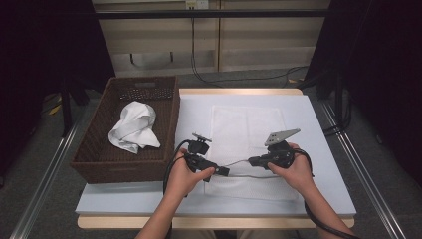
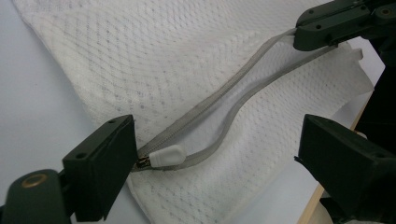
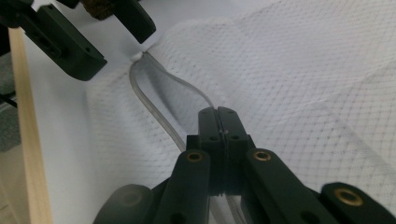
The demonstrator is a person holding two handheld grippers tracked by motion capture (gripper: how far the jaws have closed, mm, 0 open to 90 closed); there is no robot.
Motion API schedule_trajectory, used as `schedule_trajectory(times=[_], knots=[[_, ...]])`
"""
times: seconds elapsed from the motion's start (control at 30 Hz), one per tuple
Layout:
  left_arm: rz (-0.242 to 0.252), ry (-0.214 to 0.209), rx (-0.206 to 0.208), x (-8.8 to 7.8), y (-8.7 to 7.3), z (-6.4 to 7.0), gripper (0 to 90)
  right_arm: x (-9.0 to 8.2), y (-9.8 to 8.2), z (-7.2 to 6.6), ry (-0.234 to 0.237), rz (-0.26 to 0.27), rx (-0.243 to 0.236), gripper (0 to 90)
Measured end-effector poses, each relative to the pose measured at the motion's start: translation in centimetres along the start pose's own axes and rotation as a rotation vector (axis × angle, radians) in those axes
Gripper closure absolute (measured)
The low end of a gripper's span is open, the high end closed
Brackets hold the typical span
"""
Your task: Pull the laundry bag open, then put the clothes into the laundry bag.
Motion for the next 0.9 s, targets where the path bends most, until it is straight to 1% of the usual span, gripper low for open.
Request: schedule_trajectory(times=[0.03, 0.07, 0.1, 0.13, 0.17, 0.2, 0.23, 0.3, 0.37, 0.43, 0.47, 0.5, 0.57, 0.63, 0.67, 0.7, 0.8, 0.87, 0.9], knots=[[-0.011, 0.006, 0.025, -0.1, 0.0, -0.1, 10.0, -0.1, 0.1, -0.1, 0.006, -0.003, 0.003, 90.0], [-0.014, 0.011, 0.030, -0.1, 0.0, -0.1, 9.0, -0.2, 0.2, -0.1, 0.006, -0.001, 0.007, 90.0], [-0.007, 0.013, 0.027, -0.1, 0.0, 0.0, 8.1, -0.3, 0.2, -0.1, 0.004, 0.006, 0.013, 90.0], [-0.011, 0.012, 0.036, -0.2, 0.0, -0.1, 6.8, -0.3, 0.2, -0.1, 0.009, 0.007, 0.017, 90.0], [-0.021, -0.004, 0.039, -0.3, 0.0, 0.0, 6.4, -0.4, 0.2, 0.0, 0.011, 0.009, 0.022, 90.0], [-0.025, -0.002, 0.043, -0.3, 0.0, 0.0, 6.3, -0.4, 0.2, 0.0, 0.017, 0.004, 0.040, 90.0], [-0.023, 0.003, 0.044, -0.3, 0.0, 0.1, 6.1, -0.4, 0.1, 0.0, 0.021, 0.002, 0.046, 90.0], [-0.032, 0.000, 0.053, -0.3, -0.1, 0.2, 5.7, -0.4, 0.2, 0.0, 0.020, 0.008, 0.049, 90.0], [-0.037, -0.009, 0.049, -0.4, -0.1, 0.3, 5.6, -0.4, 0.3, 0.0, 0.025, 0.010, 0.046, 90.0], [-0.037, -0.004, 0.051, -0.6, 0.0, 0.2, 5.4, -0.4, 0.3, 0.0, 0.018, 0.009, 0.034, 90.0], [-0.037, 0.010, 0.056, -0.8, 0.1, 0.1, 5.6, -0.5, 0.4, 0.0, 0.019, 0.013, 0.032, 90.0], [-0.044, 0.005, 0.063, -1.0, 0.2, 0.1, 5.6, -0.5, 0.4, 0.0, 0.017, 0.012, 0.034, 90.0], [-0.035, 0.002, 0.054, -1.2, 0.5, 0.3, 5.6, -0.6, 0.5, 0.0, 0.019, 0.014, 0.030, 90.0], [-0.039, -0.006, 0.066, -1.5, 0.7, 0.4, 5.4, -0.6, 0.6, 0.0, 0.016, 0.016, 0.029, 90.0], [-0.045, 0.000, 0.080, -1.7, 0.8, 0.3, 5.6, -0.6, 0.6, 0.0, 0.019, 0.015, 0.030, 90.0], [-0.042, -0.004, 0.075, -1.8, 1.0, 0.3, 5.4, -0.6, 0.6, 0.0, 0.019, 0.017, 0.027, 90.0], [-0.037, 0.005, 0.071, -2.1, 1.2, 0.4, 5.8, -0.6, 0.7, -0.1, 0.016, 0.018, 0.023, 90.0], [-0.041, -0.002, 0.076, -2.2, 1.3, 0.5, 5.9, -0.6, 0.7, -0.2, 0.025, 0.016, 0.021, 90.0], [-0.044, 0.001, 0.082, -2.3, 1.3, 0.5, 5.9, -0.6, 0.7, -0.1, 0.021, 0.016, 0.021, 90.0]])
Point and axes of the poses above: each handheld gripper's, and its own axes: x roughly forward along the jaws, y roughly out of its top, z roughly to its right, the point moved 7 cm from there along x, roughly forward along the jaws, and after that the axes turned 5 degrees about -x, right-handed, at the moved point
